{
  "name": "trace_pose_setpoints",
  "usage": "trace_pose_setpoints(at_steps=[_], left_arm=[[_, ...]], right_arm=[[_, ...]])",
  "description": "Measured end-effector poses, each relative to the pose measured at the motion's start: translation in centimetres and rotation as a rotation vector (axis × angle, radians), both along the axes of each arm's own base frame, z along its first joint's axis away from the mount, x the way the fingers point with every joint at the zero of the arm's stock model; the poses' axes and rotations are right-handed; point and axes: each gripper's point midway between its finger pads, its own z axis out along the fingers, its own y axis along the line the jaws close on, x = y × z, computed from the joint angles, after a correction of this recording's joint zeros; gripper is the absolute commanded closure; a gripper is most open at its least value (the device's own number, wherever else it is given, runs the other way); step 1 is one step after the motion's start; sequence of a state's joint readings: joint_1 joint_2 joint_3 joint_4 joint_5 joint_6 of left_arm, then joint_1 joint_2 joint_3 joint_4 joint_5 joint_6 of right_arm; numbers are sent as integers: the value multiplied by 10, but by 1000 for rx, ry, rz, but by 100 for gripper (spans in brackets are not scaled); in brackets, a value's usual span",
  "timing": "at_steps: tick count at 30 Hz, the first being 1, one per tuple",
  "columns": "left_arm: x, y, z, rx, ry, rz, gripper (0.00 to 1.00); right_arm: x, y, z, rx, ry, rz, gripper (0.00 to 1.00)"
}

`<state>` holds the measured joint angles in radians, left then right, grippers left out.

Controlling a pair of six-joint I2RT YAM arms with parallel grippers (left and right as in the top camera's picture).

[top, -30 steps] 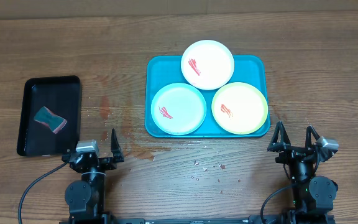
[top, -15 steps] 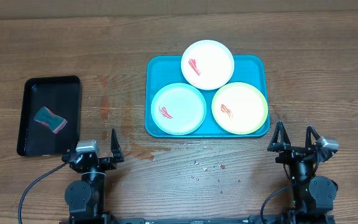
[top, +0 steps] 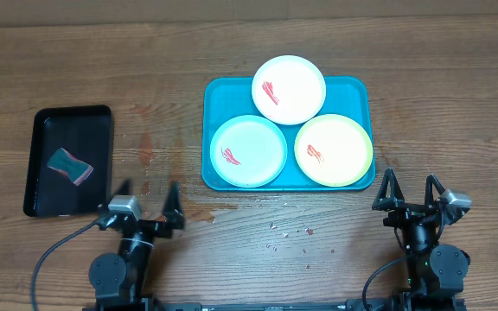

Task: Clean dirty plates on tray and stack at the side
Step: 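Move the left gripper over the green sponge on the black tray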

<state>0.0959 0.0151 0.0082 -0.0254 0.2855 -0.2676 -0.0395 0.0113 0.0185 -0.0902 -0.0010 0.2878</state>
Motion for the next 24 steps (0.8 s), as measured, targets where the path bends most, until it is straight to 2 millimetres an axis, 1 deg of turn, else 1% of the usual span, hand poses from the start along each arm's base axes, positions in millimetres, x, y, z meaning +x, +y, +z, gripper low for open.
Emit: trace_pose_setpoints(at_steps=[1, 2, 3, 4, 5, 7, 8, 9, 11, 12, 13, 16, 18, 20, 22, 24], left_arm=[[-4, -17, 4, -101, 8, -96, 0], [-6, -24, 8, -152, 7, -142, 0], [-8, -30, 18, -195, -20, -180, 0], [-13, -35, 46, -216, -121, -225, 0], [-23, -40, 80, -203, -266, -269, 0], [-45, -45, 123, -155, -453, -315, 0], [-48, -45, 131, -140, -475, -312, 0], [-46, -44, 132, -124, -457, -297, 0], [-33, -35, 120, -82, -322, -218, 0], [-28, -29, 112, -72, -236, -174, 0], [-23, -22, 99, -59, -125, -122, 0], [-20, -1, 87, 22, 118, 3, 0], [-16, 6, 90, 74, 243, 32, 0], [-8, 8, 93, 109, 320, 28, 0], [-1, 12, 90, 142, 391, 34, 0], [9, 22, 83, 153, 478, 75, 0]], right_arm=[[0, 0, 0, 0, 0, 0, 0], [0, 0, 0, 0, 0, 0, 0], [0, 0, 0, 0, 1, 0, 0], [0, 0, 0, 0, 0, 0, 0], [0, 0, 0, 0, 1, 0, 0], [0, 0, 0, 0, 0, 0, 0], [0, 0, 0, 0, 0, 0, 0], [0, 0, 0, 0, 0, 0, 0], [0, 0, 0, 0, 0, -1, 0], [0, 0, 0, 0, -1, 0, 0], [0, 0, 0, 0, 0, 0, 0], [0, 0, 0, -1, 0, 0, 0], [0, 0, 0, -1, 1, 0, 0], [0, 0, 0, 0, -2, 0, 0], [0, 0, 0, 0, 0, 0, 0], [0, 0, 0, 0, 1, 0, 0]])
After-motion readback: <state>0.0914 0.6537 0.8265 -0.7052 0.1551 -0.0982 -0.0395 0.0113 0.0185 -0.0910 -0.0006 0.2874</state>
